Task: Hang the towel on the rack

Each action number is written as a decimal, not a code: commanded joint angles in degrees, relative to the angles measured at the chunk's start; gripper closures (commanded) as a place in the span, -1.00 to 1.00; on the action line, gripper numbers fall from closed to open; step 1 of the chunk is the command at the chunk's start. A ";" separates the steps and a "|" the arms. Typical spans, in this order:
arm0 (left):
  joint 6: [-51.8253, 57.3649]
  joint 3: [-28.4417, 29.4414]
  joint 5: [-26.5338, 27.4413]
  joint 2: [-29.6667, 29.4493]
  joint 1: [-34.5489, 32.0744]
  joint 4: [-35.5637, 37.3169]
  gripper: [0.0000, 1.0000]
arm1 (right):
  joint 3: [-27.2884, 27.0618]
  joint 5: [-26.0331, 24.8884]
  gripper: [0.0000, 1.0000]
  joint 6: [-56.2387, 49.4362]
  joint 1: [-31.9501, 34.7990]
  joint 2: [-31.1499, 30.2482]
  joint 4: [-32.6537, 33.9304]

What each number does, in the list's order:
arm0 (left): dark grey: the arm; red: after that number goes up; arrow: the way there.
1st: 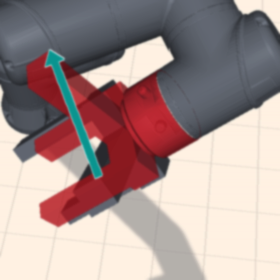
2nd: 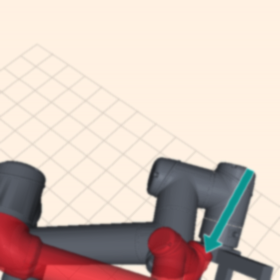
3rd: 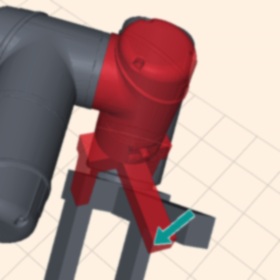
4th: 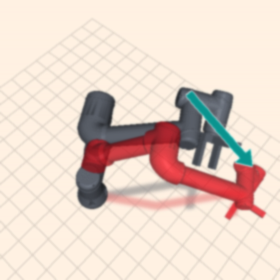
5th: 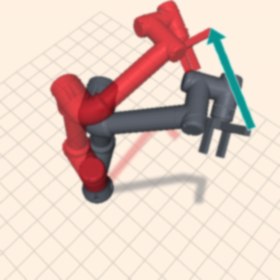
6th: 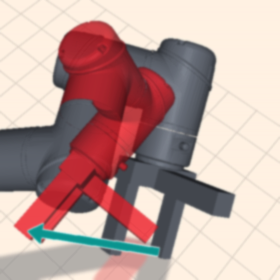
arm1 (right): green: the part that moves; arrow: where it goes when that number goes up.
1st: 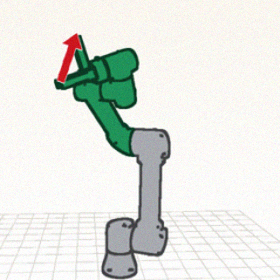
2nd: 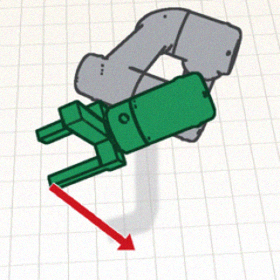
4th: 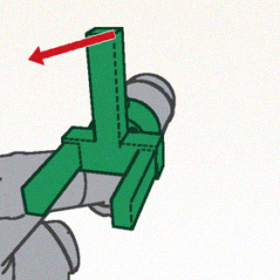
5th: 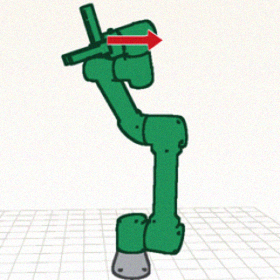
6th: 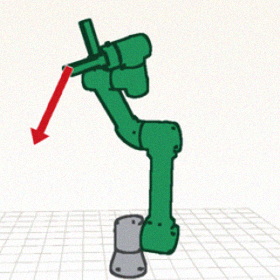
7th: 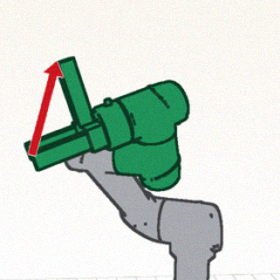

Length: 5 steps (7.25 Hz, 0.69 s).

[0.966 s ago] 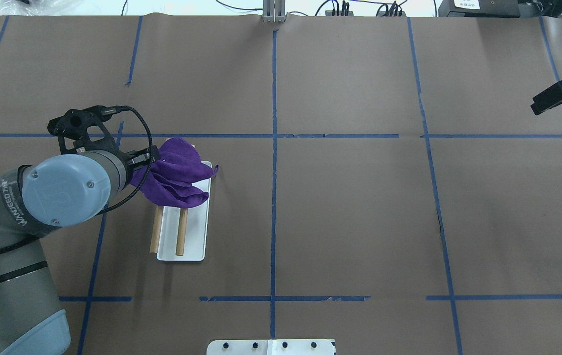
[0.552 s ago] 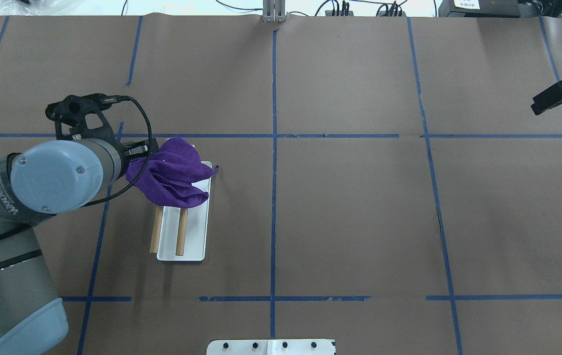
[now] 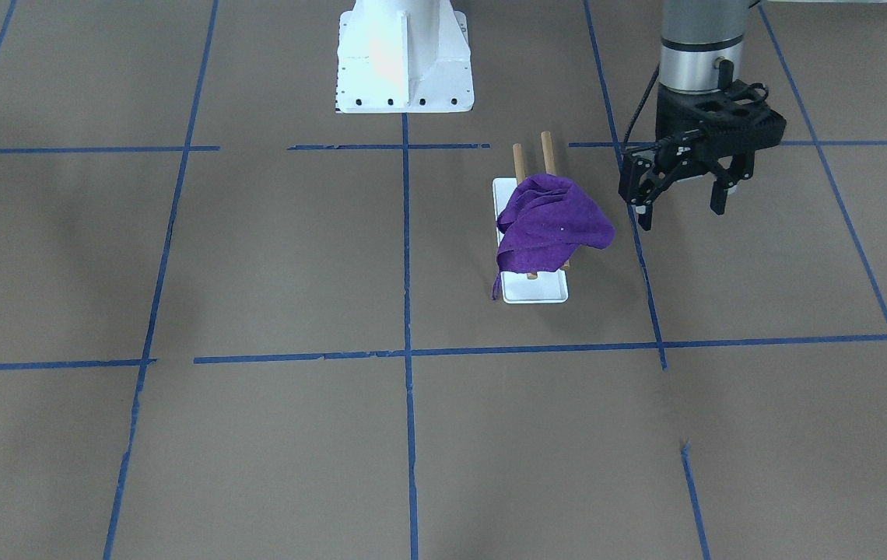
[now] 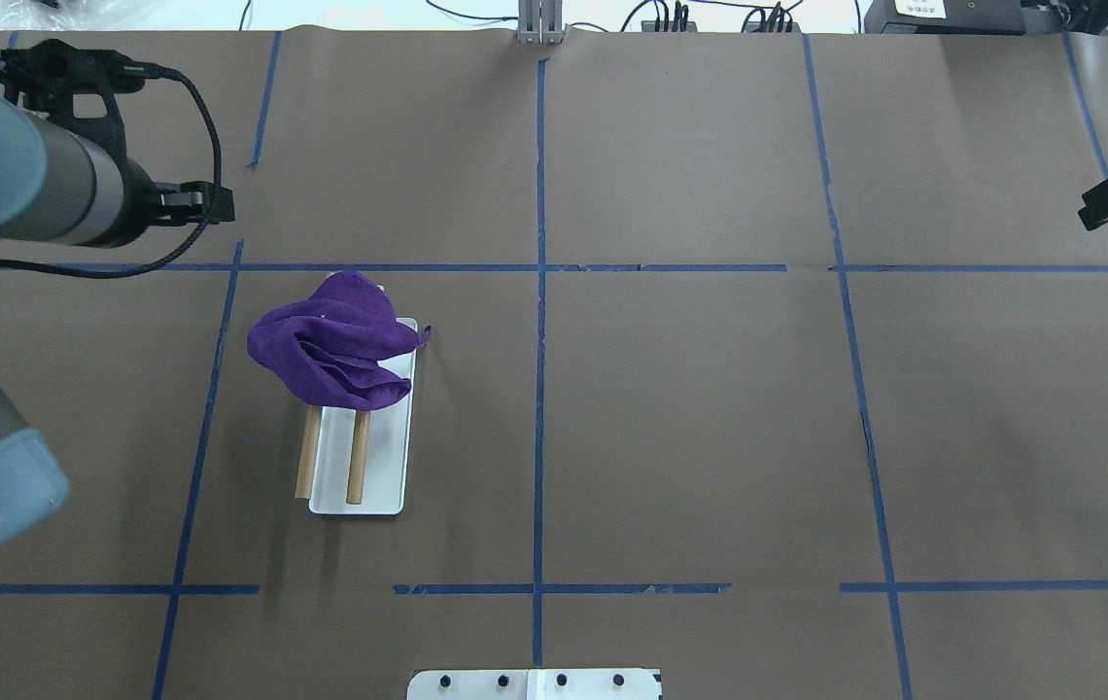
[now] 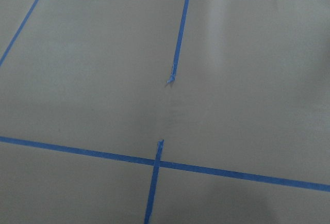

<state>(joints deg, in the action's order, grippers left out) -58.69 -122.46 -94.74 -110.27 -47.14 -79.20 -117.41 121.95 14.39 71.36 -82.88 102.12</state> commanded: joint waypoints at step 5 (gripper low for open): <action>58.75 10.09 -21.42 8.47 -29.79 0.10 -1.00 | 16.03 6.89 -1.00 -28.83 17.21 -2.90 0.36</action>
<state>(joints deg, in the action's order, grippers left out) -13.94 -117.14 -110.98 -104.10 -69.26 -78.73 -105.43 128.44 -7.73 85.33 -85.36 102.37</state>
